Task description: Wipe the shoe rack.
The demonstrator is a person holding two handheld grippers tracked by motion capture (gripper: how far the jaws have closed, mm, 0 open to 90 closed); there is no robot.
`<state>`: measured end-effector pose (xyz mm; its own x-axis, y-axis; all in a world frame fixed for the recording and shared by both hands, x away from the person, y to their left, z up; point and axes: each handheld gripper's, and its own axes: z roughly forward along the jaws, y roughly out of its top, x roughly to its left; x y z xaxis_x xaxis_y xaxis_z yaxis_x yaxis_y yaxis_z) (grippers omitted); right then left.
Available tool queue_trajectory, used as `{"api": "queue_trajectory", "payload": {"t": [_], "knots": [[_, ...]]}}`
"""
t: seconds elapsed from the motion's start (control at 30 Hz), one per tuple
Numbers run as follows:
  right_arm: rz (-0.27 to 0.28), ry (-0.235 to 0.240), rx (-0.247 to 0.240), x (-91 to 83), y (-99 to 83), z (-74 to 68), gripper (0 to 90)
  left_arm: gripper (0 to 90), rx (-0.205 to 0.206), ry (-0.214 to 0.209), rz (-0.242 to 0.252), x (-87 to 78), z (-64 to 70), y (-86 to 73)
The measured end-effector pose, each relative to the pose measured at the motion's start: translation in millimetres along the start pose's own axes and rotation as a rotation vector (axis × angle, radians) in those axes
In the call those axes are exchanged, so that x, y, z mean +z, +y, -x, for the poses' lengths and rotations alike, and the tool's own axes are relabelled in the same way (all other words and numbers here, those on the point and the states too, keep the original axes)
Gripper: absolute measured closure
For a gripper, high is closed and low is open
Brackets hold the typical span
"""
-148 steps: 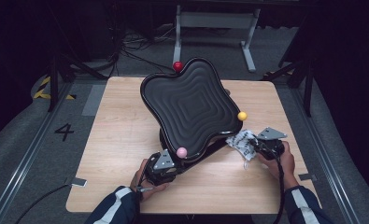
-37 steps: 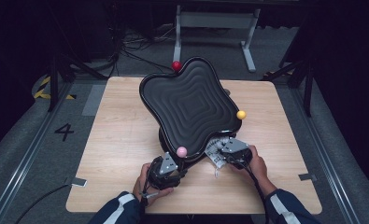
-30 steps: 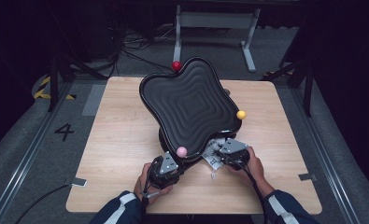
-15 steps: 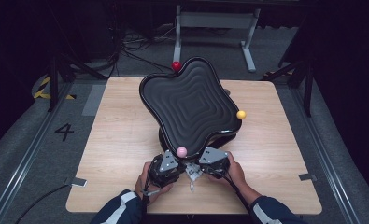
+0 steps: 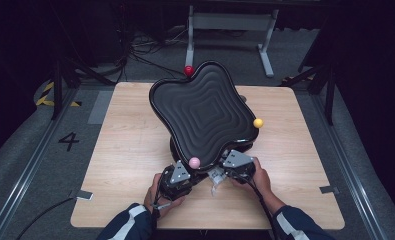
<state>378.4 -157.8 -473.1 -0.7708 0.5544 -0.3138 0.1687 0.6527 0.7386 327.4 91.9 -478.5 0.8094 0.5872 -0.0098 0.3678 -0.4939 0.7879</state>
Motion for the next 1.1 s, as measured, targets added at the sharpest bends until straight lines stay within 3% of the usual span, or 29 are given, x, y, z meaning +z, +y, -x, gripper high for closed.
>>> {"api": "queue_trajectory", "payload": {"t": [0.3, 0.47, 0.63, 0.83, 0.97, 1.1], "knots": [[-0.054, -0.145, 0.081, -3.1, -19.6, 36.8, 79.4, 73.1, 0.017, -0.007, 0.002, 0.5, -1.5, 0.6], [-0.076, -0.192, 0.125, -7.5, -31.9, 56.0, 79.6, 73.0, 0.016, -0.006, 0.002, 0.6, -1.5, 0.6], [-0.103, -0.222, 0.128, -10.5, -39.7, 65.2, 79.7, 73.0, 0.017, -0.006, 0.002, 0.6, -1.5, 0.6], [-0.108, -0.213, 0.116, -10.7, -39.7, 64.4, 79.7, 73.0, 0.022, -0.006, -0.002, 0.5, -2.0, 1.0], [-0.086, -0.144, 0.083, -11.1, -35.1, 54.4, 79.5, 73.0, 0.019, -0.004, -0.002, 0.8, -2.0, 1.0], [-0.064, -0.074, 0.036, -9.8, -25.0, 35.6, 79.5, 73.1, 0.014, -0.007, -0.002, 1.1, -1.9, 1.0]]}}
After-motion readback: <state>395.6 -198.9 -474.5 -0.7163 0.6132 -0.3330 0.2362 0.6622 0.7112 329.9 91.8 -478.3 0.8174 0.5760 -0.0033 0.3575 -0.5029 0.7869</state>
